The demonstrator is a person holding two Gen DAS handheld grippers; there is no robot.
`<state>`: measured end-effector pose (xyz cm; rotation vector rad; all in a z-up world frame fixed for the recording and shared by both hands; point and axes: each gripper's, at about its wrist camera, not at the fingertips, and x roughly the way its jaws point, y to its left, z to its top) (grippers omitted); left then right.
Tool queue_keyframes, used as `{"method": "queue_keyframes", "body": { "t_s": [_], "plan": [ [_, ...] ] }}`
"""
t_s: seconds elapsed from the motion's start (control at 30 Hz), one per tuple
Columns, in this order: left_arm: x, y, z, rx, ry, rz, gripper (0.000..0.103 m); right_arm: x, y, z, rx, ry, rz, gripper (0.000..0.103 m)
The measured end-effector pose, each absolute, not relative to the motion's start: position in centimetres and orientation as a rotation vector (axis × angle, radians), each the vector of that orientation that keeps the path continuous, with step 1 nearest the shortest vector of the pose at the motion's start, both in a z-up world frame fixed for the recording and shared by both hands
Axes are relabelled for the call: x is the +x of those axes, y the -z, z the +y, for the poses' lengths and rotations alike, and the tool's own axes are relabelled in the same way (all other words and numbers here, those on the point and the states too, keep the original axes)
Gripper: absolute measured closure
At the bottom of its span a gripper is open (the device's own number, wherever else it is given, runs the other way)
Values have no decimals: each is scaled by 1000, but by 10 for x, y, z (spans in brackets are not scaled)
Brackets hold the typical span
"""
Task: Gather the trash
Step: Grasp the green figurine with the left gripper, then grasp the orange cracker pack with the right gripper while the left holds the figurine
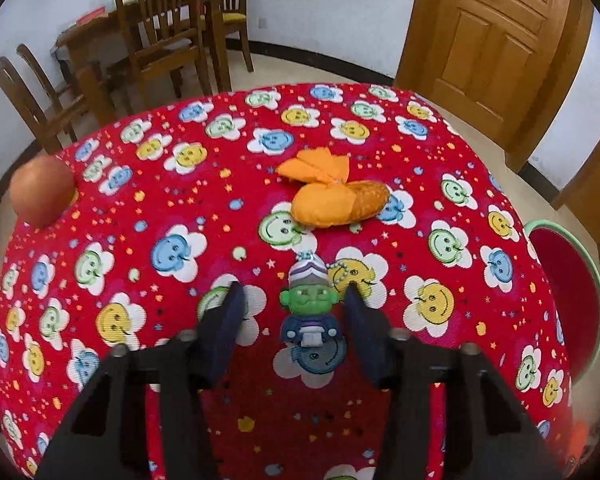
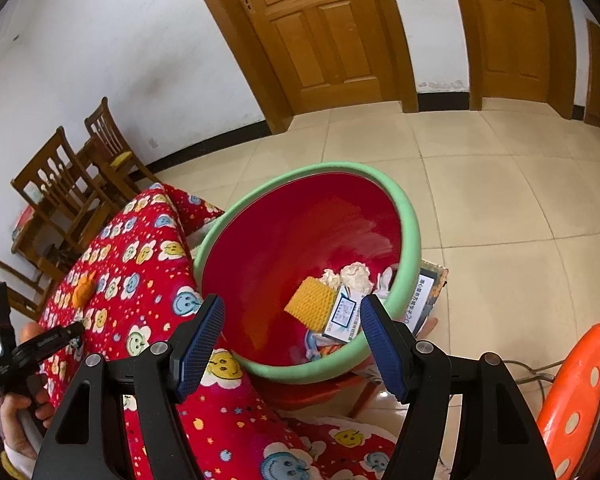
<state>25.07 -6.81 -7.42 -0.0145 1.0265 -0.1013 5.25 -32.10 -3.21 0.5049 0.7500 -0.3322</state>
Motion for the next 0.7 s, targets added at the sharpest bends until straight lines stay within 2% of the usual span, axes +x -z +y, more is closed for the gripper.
{"method": "queue_keyframes", "body": {
  "t_s": [0.1,0.63,0.7],
  "plan": [
    [248,74,-66,-32,122,1021,74,58,28,-312,488,315,755,31],
    [241,49,10,-144,60,960,74,116,7,-212,353,72,822,31],
    [241,47,25,-158,24,948,74,126,5,-192,320,38,826,27]
  ]
}}
